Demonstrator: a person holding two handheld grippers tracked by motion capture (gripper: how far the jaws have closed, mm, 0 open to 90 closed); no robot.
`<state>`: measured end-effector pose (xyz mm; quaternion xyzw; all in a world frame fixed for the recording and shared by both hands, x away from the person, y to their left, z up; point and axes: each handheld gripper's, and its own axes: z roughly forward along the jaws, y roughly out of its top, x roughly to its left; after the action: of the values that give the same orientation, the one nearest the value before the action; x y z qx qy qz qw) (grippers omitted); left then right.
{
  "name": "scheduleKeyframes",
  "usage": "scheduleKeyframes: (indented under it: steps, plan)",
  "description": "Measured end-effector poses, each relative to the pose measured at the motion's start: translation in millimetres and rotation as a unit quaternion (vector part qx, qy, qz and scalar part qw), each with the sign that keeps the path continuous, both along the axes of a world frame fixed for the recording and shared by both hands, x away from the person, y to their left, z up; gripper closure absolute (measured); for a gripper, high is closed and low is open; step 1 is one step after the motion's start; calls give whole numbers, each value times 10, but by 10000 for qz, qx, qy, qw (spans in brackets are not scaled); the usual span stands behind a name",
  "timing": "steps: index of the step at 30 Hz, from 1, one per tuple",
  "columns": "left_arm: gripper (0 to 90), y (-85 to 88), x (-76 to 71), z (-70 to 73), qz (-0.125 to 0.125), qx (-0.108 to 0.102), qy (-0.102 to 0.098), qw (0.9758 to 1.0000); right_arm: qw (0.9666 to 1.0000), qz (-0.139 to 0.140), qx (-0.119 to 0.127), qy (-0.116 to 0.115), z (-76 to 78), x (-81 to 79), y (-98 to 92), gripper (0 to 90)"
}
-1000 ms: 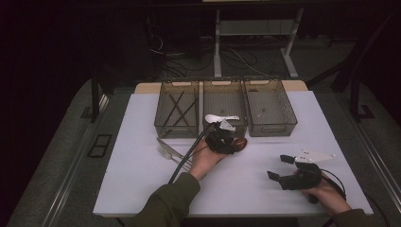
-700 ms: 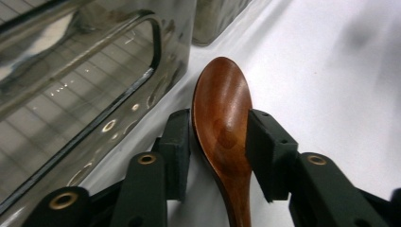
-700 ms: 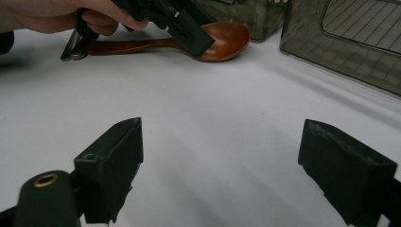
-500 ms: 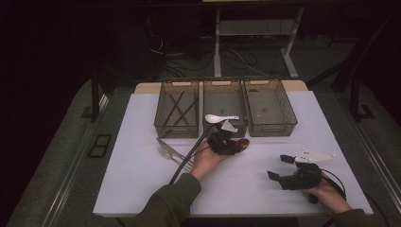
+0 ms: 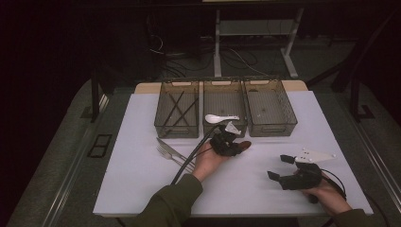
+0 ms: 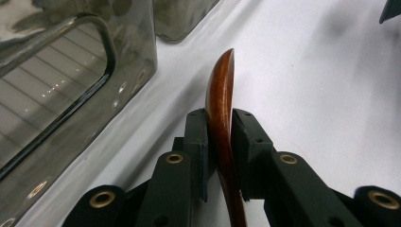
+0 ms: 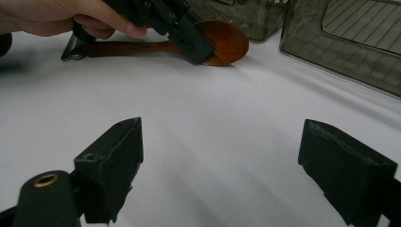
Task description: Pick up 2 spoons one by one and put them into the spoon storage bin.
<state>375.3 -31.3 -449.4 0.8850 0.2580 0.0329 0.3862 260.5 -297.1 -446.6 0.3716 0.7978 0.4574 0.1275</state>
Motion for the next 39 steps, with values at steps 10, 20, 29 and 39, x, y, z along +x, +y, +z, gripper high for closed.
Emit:
scheduleKeyframes:
  steps: [10, 20, 29, 39]
  plan:
    - [815, -109, -56, 53, -186, -10, -61, 9998, 10000, -1, 7, -19, 2, -1, -4, 141]
    - [817, -50, -70, 179, -346, 25, -161, 9993, 10000, -6, 18, -33, 6, -4, -10, 141]
    - [818, 131, -68, 396, -304, -187, -179, 9992, 10000, -8, 19, -33, 9, -6, -12, 141]
    - [819, 355, -21, 654, -132, -377, -362, 9985, 10000, -1, 13, -36, 6, -6, -9, 141]
